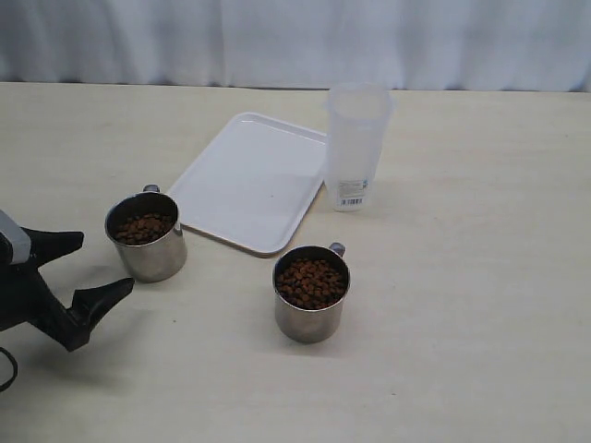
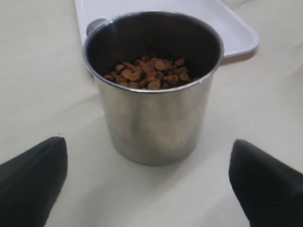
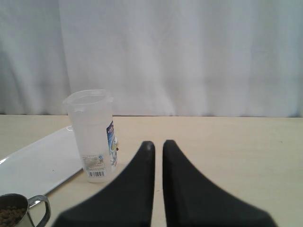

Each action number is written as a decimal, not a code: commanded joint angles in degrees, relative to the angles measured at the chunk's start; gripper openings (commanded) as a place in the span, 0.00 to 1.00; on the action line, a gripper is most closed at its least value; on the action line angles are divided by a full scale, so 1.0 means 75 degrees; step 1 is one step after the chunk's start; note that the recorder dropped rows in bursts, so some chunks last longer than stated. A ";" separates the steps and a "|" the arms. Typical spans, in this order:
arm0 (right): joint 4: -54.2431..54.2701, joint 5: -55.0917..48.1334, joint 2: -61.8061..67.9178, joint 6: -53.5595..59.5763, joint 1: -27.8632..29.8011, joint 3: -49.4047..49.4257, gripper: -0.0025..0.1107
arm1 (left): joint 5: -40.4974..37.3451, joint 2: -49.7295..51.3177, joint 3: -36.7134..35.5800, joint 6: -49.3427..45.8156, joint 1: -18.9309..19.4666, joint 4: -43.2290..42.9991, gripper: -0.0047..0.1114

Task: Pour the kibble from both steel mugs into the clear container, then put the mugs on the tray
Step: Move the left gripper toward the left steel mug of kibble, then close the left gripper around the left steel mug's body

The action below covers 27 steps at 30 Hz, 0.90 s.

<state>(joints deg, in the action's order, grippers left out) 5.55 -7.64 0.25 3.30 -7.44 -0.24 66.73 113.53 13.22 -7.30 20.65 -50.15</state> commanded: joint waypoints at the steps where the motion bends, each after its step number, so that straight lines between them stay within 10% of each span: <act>1: -0.0025 0.0012 -0.0033 0.0018 -0.0005 0.0032 0.06 | 0.0431 0.0037 0.0031 0.0023 -0.0004 0.0107 0.62; 27: -0.0025 0.0012 -0.0033 0.0018 -0.0005 0.0032 0.06 | 0.0431 0.1300 0.1367 0.0386 -0.0004 -0.0698 0.62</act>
<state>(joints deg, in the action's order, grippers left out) 5.55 -7.64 0.25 3.30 -7.44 -0.24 69.18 123.14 22.82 -4.74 20.65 -55.18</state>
